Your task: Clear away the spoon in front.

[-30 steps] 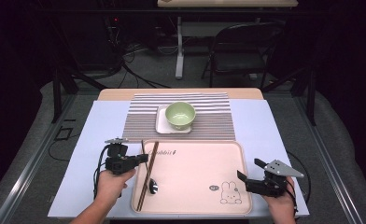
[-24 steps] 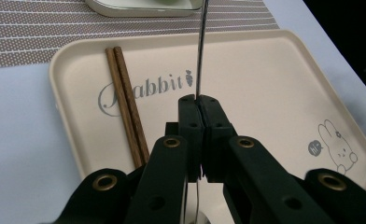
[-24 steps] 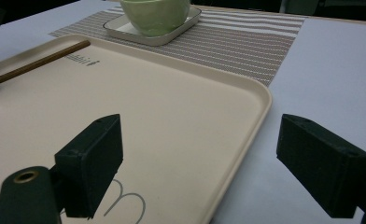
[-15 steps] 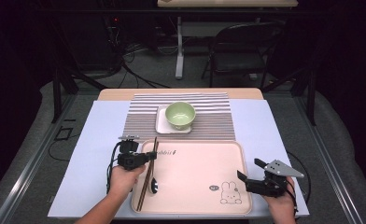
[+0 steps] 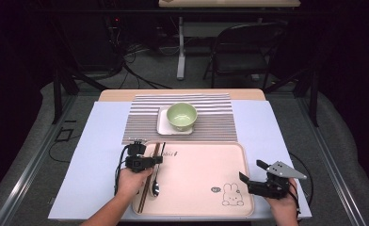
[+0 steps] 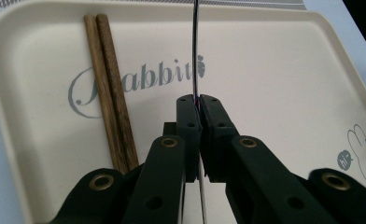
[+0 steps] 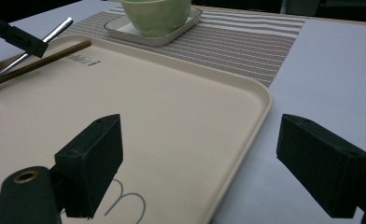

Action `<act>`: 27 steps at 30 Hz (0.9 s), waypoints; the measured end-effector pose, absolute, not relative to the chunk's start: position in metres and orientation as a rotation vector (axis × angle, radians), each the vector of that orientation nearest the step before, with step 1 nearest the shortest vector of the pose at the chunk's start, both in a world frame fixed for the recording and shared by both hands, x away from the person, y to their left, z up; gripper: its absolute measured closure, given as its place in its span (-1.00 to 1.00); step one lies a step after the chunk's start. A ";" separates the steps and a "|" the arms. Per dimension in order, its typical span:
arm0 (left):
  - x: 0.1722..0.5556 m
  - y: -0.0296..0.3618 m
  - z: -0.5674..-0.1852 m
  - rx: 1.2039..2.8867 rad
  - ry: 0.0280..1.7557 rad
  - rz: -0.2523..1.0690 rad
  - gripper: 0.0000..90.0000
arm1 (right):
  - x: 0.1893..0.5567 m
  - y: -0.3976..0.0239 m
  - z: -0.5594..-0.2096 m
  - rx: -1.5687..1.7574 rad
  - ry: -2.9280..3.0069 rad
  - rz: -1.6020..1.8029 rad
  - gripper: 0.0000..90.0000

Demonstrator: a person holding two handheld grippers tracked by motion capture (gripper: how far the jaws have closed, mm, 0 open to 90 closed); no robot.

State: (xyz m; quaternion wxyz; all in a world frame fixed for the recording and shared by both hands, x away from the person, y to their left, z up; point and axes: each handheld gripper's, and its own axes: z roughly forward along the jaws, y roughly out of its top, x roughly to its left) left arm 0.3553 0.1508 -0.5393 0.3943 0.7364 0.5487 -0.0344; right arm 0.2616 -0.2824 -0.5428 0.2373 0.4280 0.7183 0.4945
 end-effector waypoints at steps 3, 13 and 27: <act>0.355 0.152 -0.544 1.858 1.409 -0.104 0.92 | 0.262 -0.282 -0.543 1.172 1.969 1.355 -0.69; 0.354 0.152 -0.551 1.845 1.445 -0.128 0.89 | 0.262 -0.282 -0.543 1.172 1.969 1.355 -0.69; 0.355 0.155 -0.555 1.832 1.466 -0.143 0.79 | 0.261 -0.282 -0.543 1.174 1.970 1.355 -0.69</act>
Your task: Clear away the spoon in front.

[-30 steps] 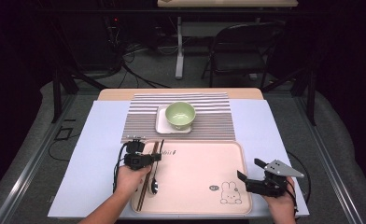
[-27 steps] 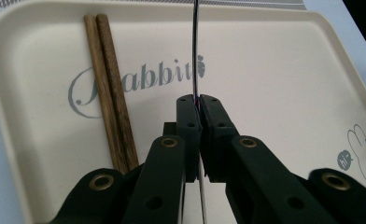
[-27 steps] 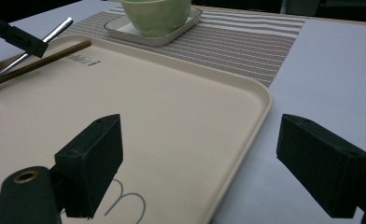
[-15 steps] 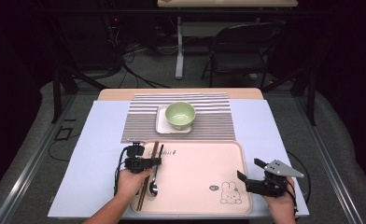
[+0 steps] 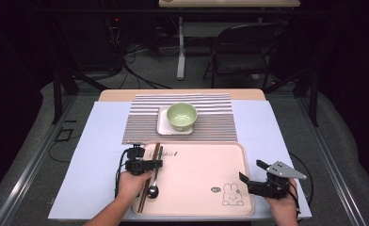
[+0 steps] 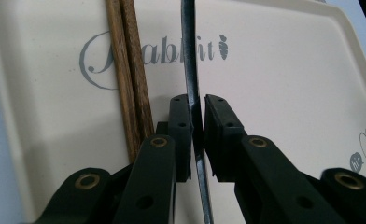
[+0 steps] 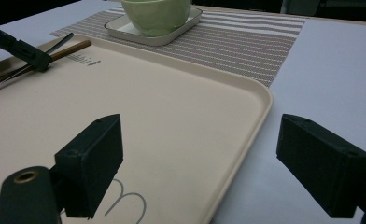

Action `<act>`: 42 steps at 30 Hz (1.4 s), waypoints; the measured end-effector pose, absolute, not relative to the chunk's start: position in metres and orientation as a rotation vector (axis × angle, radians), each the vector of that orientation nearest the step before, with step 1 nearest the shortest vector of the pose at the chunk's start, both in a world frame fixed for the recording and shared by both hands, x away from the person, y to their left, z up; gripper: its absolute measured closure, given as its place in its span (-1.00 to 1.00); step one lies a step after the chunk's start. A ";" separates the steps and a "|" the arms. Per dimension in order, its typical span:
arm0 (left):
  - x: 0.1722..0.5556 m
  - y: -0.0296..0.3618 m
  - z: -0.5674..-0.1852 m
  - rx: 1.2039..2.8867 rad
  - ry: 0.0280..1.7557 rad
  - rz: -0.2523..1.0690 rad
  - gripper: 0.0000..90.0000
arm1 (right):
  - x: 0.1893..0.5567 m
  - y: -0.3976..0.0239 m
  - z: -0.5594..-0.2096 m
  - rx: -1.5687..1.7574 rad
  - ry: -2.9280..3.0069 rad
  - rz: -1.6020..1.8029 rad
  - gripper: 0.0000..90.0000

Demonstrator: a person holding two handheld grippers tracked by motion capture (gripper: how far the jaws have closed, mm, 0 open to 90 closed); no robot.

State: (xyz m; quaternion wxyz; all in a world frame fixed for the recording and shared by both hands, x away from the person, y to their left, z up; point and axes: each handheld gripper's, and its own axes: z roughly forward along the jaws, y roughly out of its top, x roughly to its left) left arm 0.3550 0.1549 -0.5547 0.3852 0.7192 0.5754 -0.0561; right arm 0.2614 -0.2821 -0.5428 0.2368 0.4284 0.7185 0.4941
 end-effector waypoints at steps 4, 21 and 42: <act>0.355 0.156 -0.555 1.819 1.466 -0.155 0.76 | 0.262 -0.282 -0.543 1.174 1.971 1.354 -0.69; 0.359 0.159 -0.552 1.778 1.449 -0.184 0.45 | 0.262 -0.281 -0.543 1.178 1.973 1.354 -0.69; 0.360 0.157 -0.547 1.787 1.435 -0.149 0.40 | 0.262 -0.282 -0.543 1.173 1.975 1.353 -0.69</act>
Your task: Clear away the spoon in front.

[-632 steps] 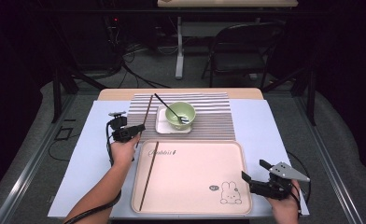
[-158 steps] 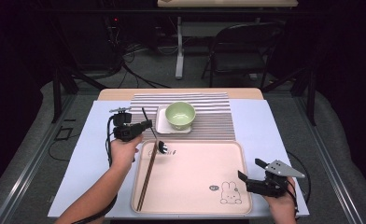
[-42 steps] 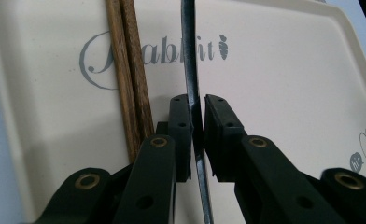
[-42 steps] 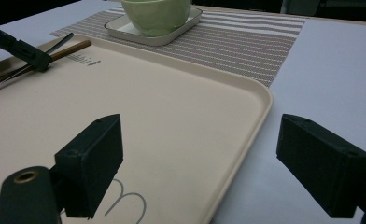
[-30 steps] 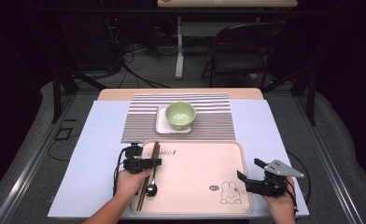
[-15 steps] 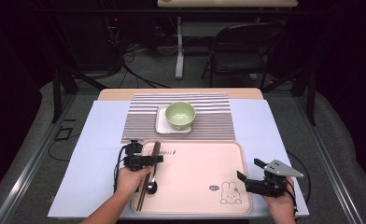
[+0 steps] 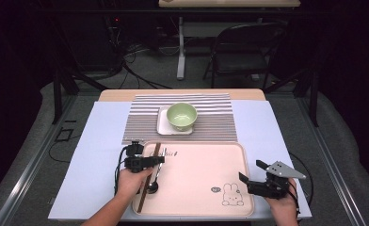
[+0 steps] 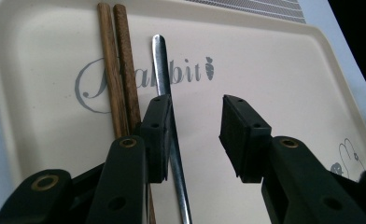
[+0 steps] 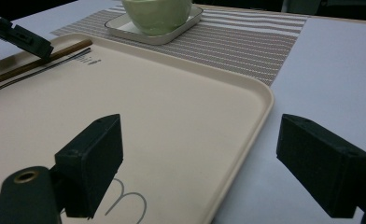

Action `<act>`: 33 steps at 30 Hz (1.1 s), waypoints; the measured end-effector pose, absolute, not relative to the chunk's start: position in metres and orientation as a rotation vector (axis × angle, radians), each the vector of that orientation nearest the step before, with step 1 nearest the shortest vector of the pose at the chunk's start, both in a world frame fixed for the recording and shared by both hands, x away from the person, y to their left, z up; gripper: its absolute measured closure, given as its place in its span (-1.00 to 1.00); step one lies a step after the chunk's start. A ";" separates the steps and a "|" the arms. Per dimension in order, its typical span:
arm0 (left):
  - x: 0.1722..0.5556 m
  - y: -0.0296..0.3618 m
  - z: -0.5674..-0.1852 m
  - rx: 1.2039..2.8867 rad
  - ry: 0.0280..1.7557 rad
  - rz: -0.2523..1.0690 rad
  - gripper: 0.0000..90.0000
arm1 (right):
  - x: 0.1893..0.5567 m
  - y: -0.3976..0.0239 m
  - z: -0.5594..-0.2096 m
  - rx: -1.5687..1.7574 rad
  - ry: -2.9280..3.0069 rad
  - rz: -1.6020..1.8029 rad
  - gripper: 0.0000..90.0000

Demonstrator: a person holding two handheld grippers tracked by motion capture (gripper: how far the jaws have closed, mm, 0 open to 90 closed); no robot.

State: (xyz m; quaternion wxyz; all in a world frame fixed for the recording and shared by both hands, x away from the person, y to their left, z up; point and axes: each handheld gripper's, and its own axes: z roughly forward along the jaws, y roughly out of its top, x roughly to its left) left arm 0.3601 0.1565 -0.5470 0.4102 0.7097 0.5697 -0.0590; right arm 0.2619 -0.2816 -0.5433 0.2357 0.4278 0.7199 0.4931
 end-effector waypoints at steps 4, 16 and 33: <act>0.360 0.156 -0.546 1.787 1.432 -0.145 0.38 | 0.262 -0.282 -0.543 1.173 1.975 1.353 -0.69; 0.360 0.158 -0.536 1.795 1.425 -0.039 0.08 | 0.262 -0.282 -0.543 1.175 1.974 1.352 -0.69; 0.367 0.156 -0.521 1.818 1.400 0.045 -0.35 | 0.261 -0.282 -0.543 1.175 1.970 1.353 -0.69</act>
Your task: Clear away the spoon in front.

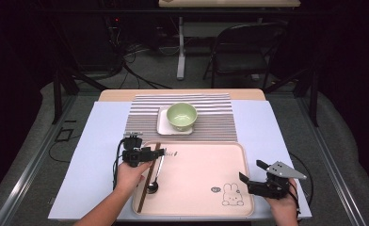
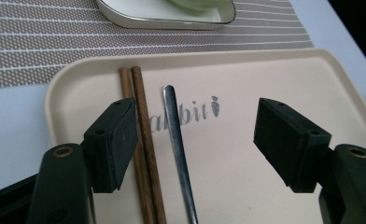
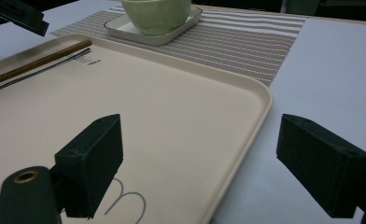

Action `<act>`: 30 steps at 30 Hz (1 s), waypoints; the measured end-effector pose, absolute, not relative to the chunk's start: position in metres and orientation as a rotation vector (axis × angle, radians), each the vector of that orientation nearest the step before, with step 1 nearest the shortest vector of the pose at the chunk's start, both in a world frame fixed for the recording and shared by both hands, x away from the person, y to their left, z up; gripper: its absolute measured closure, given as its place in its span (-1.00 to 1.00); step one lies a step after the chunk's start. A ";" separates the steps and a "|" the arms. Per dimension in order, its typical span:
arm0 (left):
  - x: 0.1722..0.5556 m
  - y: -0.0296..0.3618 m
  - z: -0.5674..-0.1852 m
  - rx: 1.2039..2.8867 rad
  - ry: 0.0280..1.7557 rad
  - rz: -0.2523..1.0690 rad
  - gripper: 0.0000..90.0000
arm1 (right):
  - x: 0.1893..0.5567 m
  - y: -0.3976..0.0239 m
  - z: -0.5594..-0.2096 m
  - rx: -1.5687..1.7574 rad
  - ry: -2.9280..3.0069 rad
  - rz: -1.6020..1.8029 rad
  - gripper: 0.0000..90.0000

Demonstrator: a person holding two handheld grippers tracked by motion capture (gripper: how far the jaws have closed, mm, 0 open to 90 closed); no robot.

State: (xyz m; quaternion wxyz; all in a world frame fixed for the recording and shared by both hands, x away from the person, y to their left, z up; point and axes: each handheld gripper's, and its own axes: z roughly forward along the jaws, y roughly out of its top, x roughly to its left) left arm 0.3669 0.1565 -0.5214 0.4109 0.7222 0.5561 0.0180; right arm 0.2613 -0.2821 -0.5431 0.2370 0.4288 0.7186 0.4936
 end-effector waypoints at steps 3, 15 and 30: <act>0.369 0.157 -0.521 1.793 1.386 0.013 -0.54 | 0.261 -0.282 -0.543 1.176 1.970 1.352 -0.69; 0.377 0.154 -0.517 1.773 1.415 0.017 -0.96 | 0.261 -0.282 -0.543 1.174 1.971 1.353 -0.69; 0.397 0.154 -0.510 1.794 1.463 0.063 -0.99 | 0.262 -0.282 -0.543 1.174 1.972 1.354 -0.69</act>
